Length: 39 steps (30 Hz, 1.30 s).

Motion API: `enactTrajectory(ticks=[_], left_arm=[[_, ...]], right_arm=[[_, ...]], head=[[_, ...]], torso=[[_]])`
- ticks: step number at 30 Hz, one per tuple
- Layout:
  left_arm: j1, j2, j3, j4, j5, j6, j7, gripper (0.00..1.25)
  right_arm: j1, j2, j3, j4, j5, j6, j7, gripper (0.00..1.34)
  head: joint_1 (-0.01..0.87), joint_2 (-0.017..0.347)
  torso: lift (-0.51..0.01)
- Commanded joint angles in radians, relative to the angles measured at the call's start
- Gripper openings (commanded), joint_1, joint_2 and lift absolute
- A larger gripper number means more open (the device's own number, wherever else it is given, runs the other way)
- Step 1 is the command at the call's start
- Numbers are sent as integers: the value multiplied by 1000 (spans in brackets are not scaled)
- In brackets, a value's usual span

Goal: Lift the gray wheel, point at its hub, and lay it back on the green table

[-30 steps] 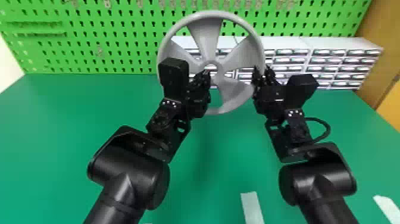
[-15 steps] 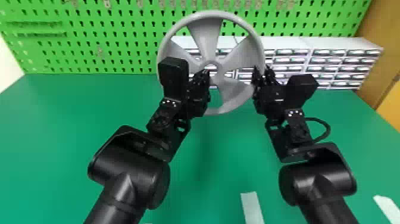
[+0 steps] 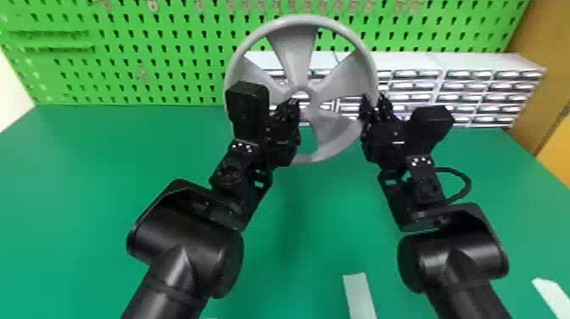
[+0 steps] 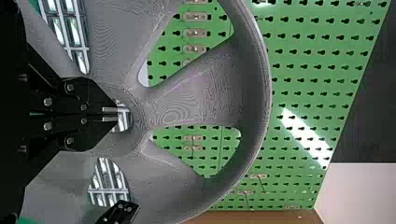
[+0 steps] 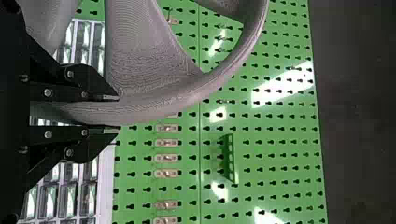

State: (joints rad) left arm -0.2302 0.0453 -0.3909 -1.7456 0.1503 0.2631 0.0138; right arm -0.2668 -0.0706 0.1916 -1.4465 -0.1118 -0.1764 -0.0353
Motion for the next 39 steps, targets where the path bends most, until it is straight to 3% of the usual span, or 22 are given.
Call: enactTrajectory(ticks=[1,24,39], left_arm=[[0,-2,0,1,0,-2,0,60],[14,1,4,-8,12,-12,-2,60],[107,50,61,-184,57,28,-2,60]], right_arm=[[0,0,0,0,0,0,0,153],[1,0,-8,0,0,0,0,153],[6,3,-40,-3,1,0,0,153]], head=[[692,48],[692,48],[692,48]], torso=[[-93],[-93],[-93]])
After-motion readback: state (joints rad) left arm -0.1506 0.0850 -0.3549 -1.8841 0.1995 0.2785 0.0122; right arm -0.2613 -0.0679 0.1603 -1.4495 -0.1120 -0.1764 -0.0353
